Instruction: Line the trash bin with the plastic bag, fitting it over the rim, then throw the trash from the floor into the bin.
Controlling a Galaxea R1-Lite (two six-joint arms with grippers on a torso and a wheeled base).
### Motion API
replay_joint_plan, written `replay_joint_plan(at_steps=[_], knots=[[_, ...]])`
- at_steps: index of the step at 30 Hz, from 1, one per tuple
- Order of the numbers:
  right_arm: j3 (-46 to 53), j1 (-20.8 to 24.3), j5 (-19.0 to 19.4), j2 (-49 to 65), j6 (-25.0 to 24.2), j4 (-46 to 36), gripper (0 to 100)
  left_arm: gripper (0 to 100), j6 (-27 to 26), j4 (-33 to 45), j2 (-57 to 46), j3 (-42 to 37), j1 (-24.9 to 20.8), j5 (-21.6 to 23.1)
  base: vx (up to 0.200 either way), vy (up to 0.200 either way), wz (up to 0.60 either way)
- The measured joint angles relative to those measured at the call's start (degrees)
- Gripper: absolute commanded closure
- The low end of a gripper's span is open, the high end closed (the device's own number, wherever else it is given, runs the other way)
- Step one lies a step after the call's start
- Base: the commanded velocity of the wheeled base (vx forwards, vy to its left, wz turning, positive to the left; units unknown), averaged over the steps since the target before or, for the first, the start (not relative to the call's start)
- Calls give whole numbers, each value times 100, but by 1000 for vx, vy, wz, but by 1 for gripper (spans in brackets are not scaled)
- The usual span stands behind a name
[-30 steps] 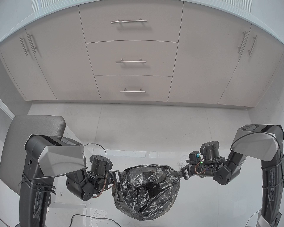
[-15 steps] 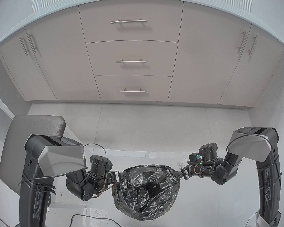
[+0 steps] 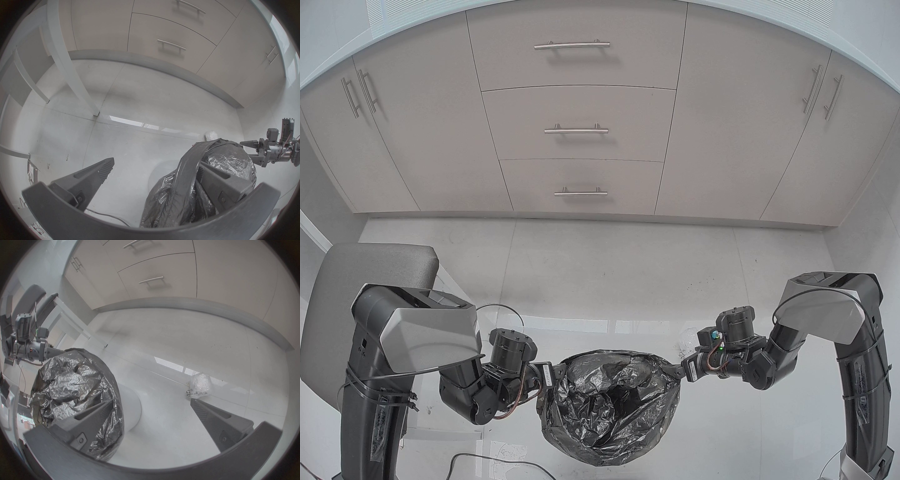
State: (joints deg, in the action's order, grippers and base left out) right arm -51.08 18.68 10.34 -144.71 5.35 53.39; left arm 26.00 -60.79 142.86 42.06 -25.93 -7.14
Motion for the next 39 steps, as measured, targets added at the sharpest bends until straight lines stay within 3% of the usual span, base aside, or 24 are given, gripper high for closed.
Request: replay_joint_plan(at_steps=[10,17,21,26,28,33,39], knots=[[263,128,6,371,-190,318,0,0,-1,0,-2,-11,0,0,0,0,0],[1062,911,-30,965,-238,912,0,0,0,-5,-2,-13,2,0,0,0,0],[1340,1379,-345,1068,-238,1213,0,0,0,-87,-6,-52,2,1,0,0,0],[1434,1616,-528,940,-235,1563,0,0,-74,-895,-17,-315,-13,15,0,0,0],[1431,1624,-552,858,-234,1708,0,0,-200,-1349,-17,-507,-63,17,0,0,0],[1385,1477,-585,742,-229,1877,0,0,-1084,-2403,-41,-1061,-343,15,0,0,0],[1230,1081,-599,747,-213,1925,0,0,-1897,-2676,-278,-1379,-571,57,0,0,0]])
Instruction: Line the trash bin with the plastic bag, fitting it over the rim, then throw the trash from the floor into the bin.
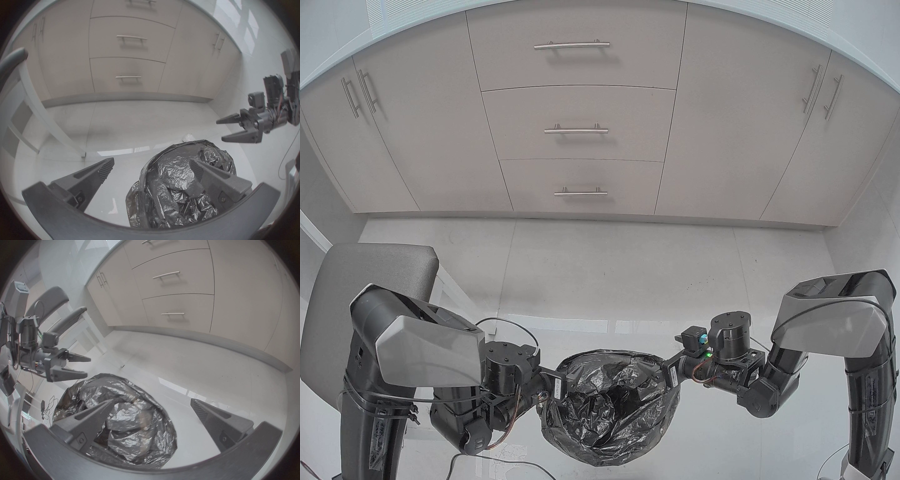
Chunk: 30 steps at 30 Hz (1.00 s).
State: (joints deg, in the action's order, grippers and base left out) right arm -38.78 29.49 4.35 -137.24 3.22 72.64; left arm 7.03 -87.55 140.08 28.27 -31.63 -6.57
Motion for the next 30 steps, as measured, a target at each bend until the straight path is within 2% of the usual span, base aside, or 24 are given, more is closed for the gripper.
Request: replay_joint_plan(at_steps=[10,21,26,30], knots=[[-127,-380,5,271,-5,-26,0,0,-1133,117,-183,-107,-141,382,0,0,0],[-199,-599,10,496,-7,-41,0,0,-2198,1609,-507,511,-256,316,0,0,0],[-204,-628,10,549,-10,-41,0,0,-2353,1875,-708,824,-315,-49,0,0,0],[-201,-649,11,574,-10,-37,0,0,-2214,1893,-920,885,-394,-141,0,0,0]])
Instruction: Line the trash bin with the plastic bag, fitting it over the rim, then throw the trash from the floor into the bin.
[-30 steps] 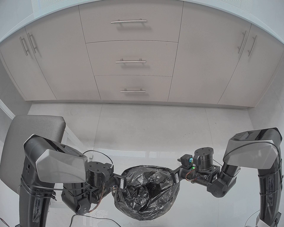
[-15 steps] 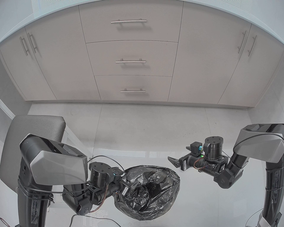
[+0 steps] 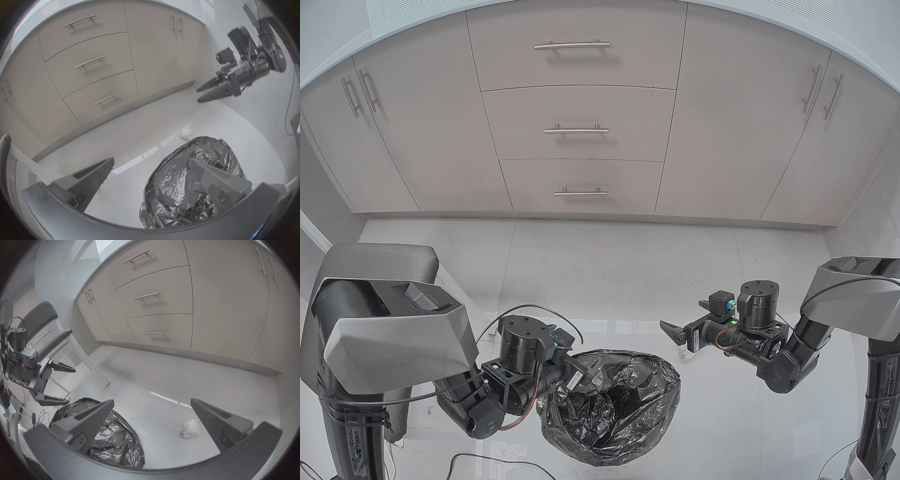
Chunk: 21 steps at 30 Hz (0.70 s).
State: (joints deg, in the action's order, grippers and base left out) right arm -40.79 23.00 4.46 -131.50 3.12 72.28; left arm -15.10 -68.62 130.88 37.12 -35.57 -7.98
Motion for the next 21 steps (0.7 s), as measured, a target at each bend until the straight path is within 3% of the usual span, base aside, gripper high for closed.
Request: replay_joint_plan(at_steps=[10,21], knots=[[2,-11,0,16,2,1,0,0,158,46,-323,-41,-172,-345,0,0,0],[-5,-16,0,18,0,12,0,0,-345,371,-213,238,-106,-224,0,0,0]])
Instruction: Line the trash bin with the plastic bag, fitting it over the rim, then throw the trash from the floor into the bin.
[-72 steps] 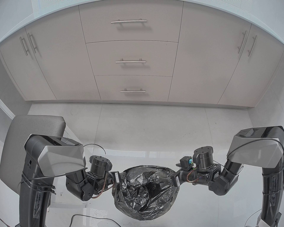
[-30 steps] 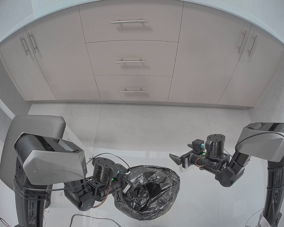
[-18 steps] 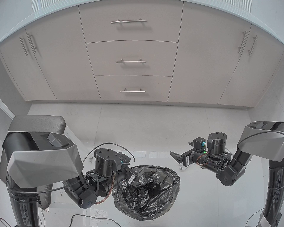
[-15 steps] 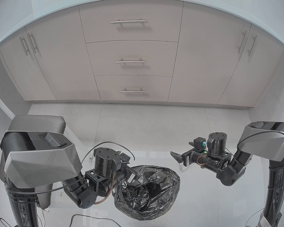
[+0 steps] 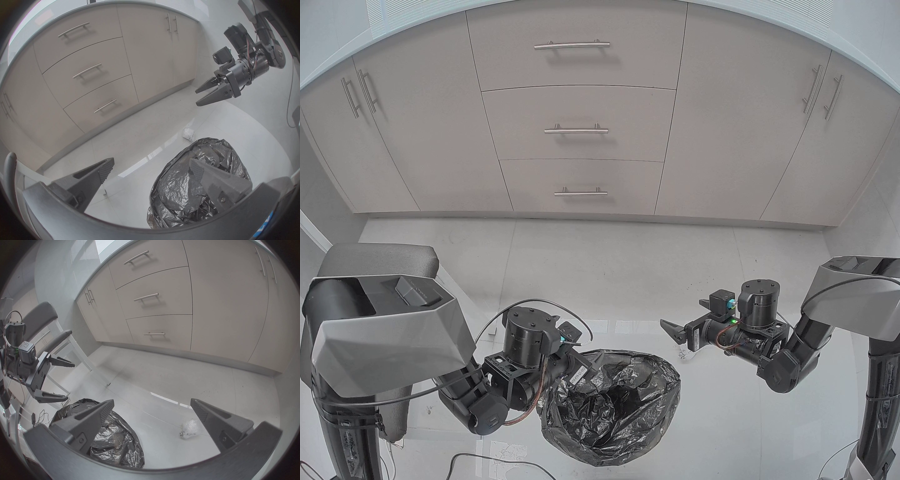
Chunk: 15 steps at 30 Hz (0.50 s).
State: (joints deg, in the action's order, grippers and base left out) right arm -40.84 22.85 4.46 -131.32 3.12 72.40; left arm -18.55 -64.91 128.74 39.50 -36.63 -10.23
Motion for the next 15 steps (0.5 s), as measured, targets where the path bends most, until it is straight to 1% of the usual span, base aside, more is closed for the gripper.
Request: replay_joint_plan(at_steps=[3,5,12,15], knots=[[-6,0,0,-2,2,0,0,0,-197,2,72,90,-2,16,0,0,0],[-12,-2,0,-2,2,2,0,0,-440,-1,113,116,-5,44,0,0,0],[-12,-6,-1,0,0,11,0,0,-1312,-11,216,-17,-33,388,0,0,0],[-12,-6,0,0,-4,18,0,0,-1468,-4,284,-67,-51,468,0,0,0]])
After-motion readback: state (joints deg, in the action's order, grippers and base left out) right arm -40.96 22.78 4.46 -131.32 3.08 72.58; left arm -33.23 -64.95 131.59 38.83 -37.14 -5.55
